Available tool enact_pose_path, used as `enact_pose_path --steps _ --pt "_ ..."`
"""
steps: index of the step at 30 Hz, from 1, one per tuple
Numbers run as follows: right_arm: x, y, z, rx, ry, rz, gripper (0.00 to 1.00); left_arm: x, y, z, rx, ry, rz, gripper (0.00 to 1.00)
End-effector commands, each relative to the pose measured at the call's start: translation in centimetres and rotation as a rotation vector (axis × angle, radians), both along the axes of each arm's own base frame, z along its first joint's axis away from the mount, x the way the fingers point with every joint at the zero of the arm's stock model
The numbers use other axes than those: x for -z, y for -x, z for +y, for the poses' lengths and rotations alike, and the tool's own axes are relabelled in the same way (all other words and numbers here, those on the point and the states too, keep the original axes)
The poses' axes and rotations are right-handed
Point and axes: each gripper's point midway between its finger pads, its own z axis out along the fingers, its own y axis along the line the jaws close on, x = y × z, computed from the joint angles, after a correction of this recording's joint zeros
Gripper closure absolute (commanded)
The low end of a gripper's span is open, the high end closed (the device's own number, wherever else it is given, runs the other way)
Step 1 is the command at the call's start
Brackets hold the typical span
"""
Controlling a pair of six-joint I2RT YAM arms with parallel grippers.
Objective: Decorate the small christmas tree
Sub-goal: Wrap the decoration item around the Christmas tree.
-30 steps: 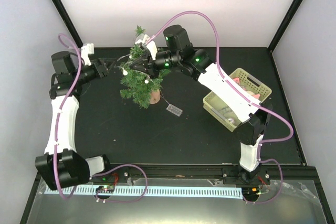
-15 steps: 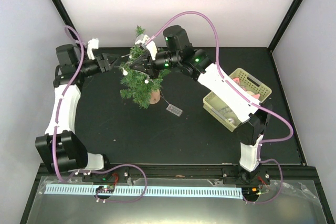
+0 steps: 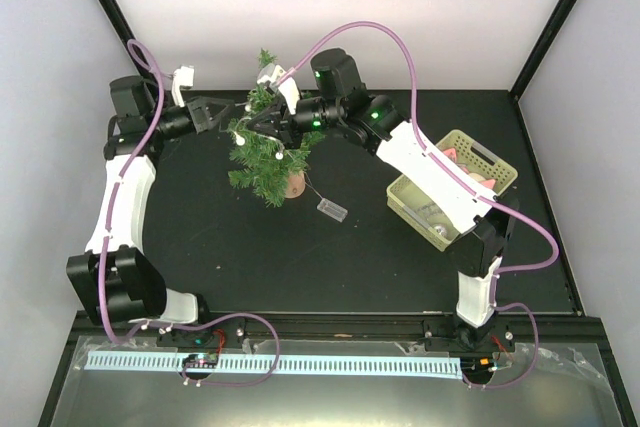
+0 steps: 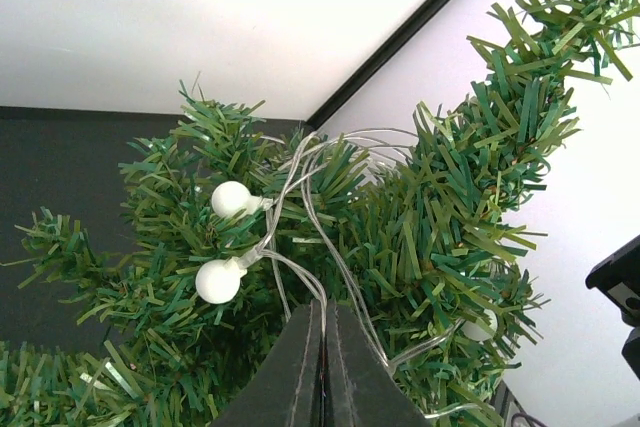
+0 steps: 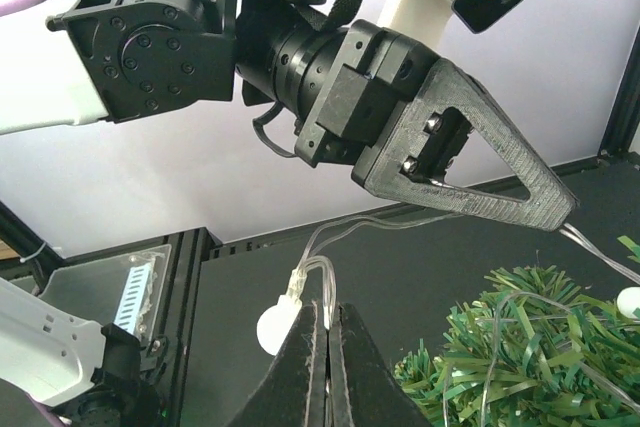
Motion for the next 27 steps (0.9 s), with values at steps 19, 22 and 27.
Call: enact_pose_path --steps 19,22,27 --pt "-0.5 -2.5 -0.2 0.164 -0.049 -0.024 0.99 -5.2 -6.2 2.9 -0.221 -0.033 -0.238 0.99" --pt "-0.2 -2.4 -0.1 0.158 -0.044 -0.011 0.99 -3.8 -5.7 3.8 -0.296 -0.086 -0.206 0.99" --pt "0.2 -2.3 0.0 0.15 -0.039 0.004 0.99 -3.1 -5.4 5.5 -0.4 -0.123 -0.263 0.98"
